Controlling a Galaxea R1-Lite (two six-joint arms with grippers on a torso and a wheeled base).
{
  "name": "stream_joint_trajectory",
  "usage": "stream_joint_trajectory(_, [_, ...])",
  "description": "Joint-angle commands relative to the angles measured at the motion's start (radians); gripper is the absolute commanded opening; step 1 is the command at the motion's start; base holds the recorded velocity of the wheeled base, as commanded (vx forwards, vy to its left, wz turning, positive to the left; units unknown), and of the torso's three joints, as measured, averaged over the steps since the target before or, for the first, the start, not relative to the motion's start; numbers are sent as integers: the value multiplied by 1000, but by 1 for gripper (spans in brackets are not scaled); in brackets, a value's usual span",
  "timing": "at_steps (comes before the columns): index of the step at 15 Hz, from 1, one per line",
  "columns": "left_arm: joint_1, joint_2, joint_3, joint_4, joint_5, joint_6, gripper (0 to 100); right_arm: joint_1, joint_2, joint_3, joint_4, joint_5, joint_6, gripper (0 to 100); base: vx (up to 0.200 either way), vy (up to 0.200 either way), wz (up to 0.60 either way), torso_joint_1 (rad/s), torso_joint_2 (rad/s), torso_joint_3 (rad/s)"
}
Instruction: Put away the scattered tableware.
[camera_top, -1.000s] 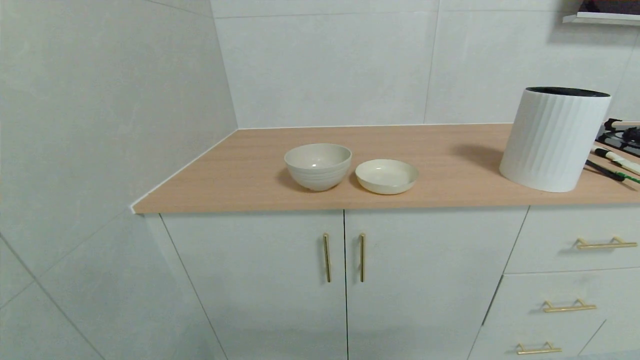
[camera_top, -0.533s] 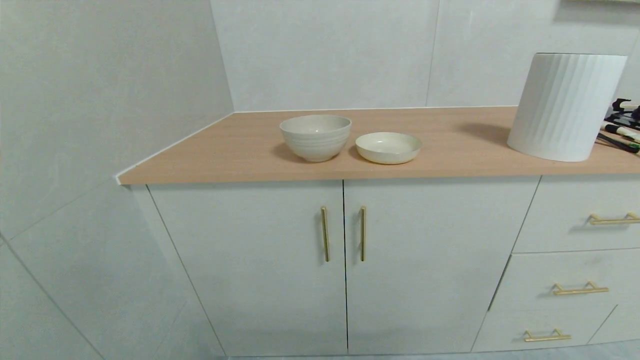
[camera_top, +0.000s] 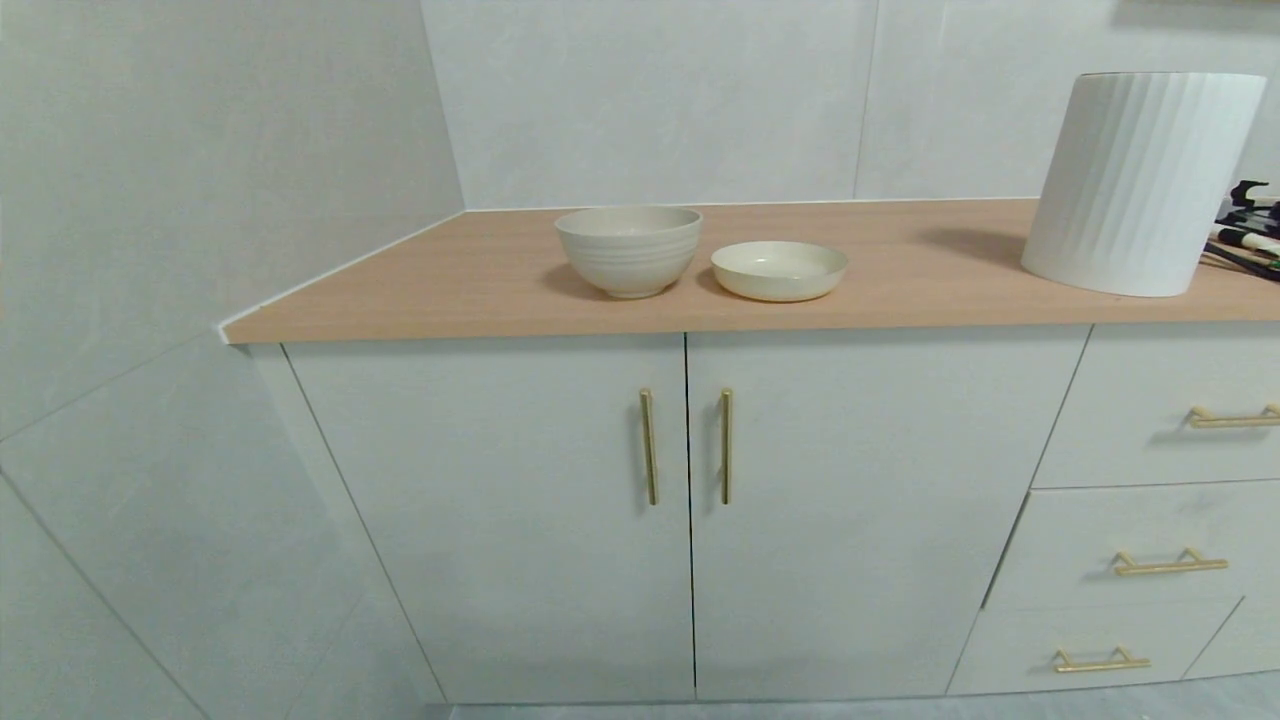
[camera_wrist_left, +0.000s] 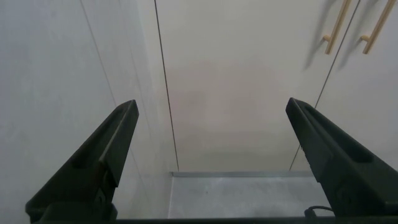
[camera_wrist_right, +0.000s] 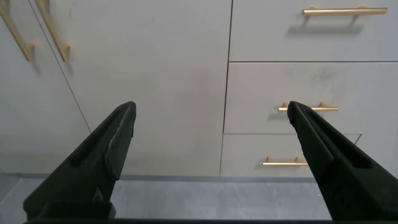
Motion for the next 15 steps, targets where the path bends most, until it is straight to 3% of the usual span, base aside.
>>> stream_joint_trajectory(1, [0, 2, 0, 0, 0, 0, 100, 0, 0, 0, 0, 0, 0, 100, 0, 0, 0, 0, 0, 0])
stream_joint_trajectory(5, [0, 2, 0, 0, 0, 1, 100, 0, 0, 0, -1, 0, 0, 100, 0, 0, 0, 0, 0, 0])
stream_joint_trajectory(8, [0, 2, 0, 0, 0, 1, 100, 0, 0, 0, -1, 0, 0, 100, 200, 0, 0, -6, -1, 14])
stream_joint_trajectory(15, [0, 2, 0, 0, 0, 0, 100, 0, 0, -1, 0, 2, -2, 100, 0, 0, 0, 0, 0, 0])
